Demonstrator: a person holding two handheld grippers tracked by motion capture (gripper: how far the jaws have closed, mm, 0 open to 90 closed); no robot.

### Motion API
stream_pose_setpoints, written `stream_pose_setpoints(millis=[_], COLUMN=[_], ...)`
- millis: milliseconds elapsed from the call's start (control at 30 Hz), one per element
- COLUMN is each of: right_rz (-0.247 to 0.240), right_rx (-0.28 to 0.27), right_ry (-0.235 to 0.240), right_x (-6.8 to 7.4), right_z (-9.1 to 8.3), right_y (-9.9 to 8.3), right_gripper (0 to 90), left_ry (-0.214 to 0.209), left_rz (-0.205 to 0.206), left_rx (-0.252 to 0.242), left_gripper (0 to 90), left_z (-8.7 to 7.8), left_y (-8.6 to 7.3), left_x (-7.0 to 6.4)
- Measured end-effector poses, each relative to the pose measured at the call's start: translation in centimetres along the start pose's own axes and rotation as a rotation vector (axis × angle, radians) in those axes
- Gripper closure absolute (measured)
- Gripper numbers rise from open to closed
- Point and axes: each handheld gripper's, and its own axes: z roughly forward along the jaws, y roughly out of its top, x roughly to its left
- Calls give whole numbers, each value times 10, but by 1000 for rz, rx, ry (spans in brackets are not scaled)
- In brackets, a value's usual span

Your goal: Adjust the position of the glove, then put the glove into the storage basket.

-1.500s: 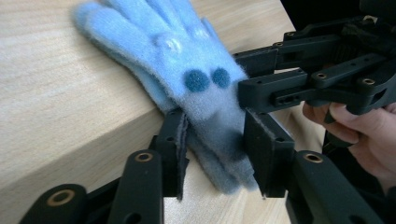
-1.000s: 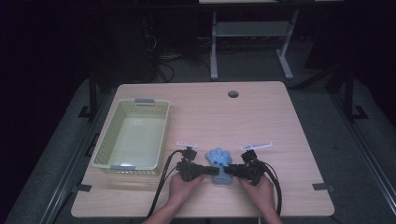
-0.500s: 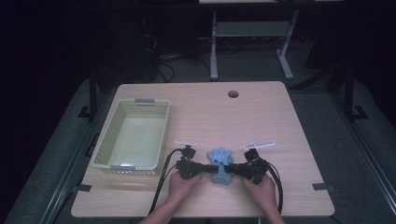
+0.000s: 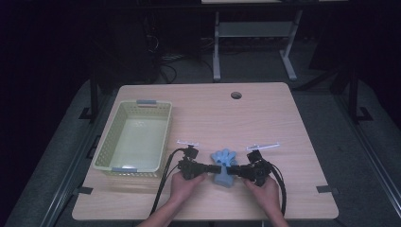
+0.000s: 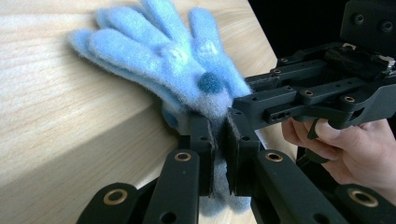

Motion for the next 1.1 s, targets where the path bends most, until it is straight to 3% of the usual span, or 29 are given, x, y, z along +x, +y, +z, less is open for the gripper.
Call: stream_pose_setpoints(millis=[533, 1100], right_rz=[-50, -55], right_rx=[-66, -71], right_ry=[26, 55], right_x=[13, 19], right_z=[-21, -17], right_y=[10, 16], right_gripper=[800, 801], left_ry=[-24, -12], left_rz=[64, 80], left_rx=[-35, -33], left_gripper=[828, 832], left_z=[-14, -26], left_y=[9, 11], left_x=[-21, -25])
